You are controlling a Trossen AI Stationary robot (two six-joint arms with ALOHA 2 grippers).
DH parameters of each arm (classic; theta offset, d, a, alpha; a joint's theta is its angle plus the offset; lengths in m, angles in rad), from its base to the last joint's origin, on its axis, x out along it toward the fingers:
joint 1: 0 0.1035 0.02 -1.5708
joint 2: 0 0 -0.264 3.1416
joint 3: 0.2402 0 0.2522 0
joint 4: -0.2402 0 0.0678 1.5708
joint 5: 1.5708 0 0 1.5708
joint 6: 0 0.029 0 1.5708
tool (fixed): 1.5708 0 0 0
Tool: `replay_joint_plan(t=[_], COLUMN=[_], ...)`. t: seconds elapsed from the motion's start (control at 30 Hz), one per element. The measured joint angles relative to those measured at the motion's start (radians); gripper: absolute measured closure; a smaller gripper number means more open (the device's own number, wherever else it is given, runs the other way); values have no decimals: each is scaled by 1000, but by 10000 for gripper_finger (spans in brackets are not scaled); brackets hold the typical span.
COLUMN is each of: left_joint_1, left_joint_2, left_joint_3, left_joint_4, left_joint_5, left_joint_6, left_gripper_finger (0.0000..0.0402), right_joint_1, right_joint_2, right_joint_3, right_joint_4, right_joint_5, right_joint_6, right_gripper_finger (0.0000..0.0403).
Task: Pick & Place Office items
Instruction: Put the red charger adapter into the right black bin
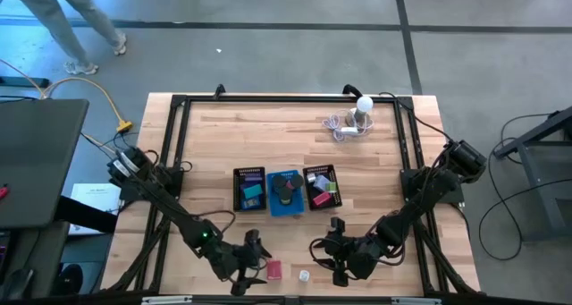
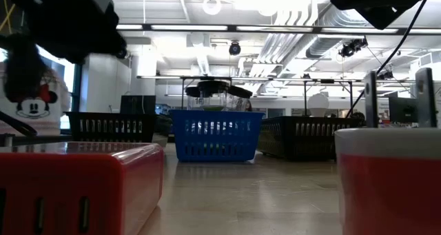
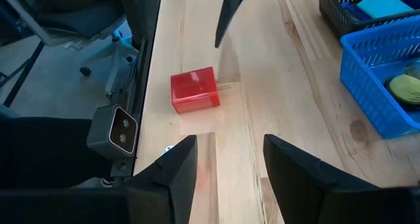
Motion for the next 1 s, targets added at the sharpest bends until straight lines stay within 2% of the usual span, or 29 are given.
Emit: replay_joint_plan(t=[0.23,0.4,0.7,0.83,1.0], left_joint_1=[0,11,4,-19,-48], left_joint_2=[28,29,29,52,154], left_joint_3=[0,0,0,0,0], left_joint_4=[-46,-104,-98,-41,117], left_joint_5=[2,-2,-30,-91,-137], left_joint_6=[147,150,120,110,182], left_gripper_finger=[48,48,48,48,48], right_joint_1=[0,0,0,0,6], right_joint_2=[0,0,0,0,0], right_joint_3=[0,0,0,0,0], right_joint_4=[0,0,-1,0,0], right_joint_5=[0,0,0,0,0], right_joint_6=[1,0,-8,-4,0], right_gripper_finger=[239,239,239,239,239])
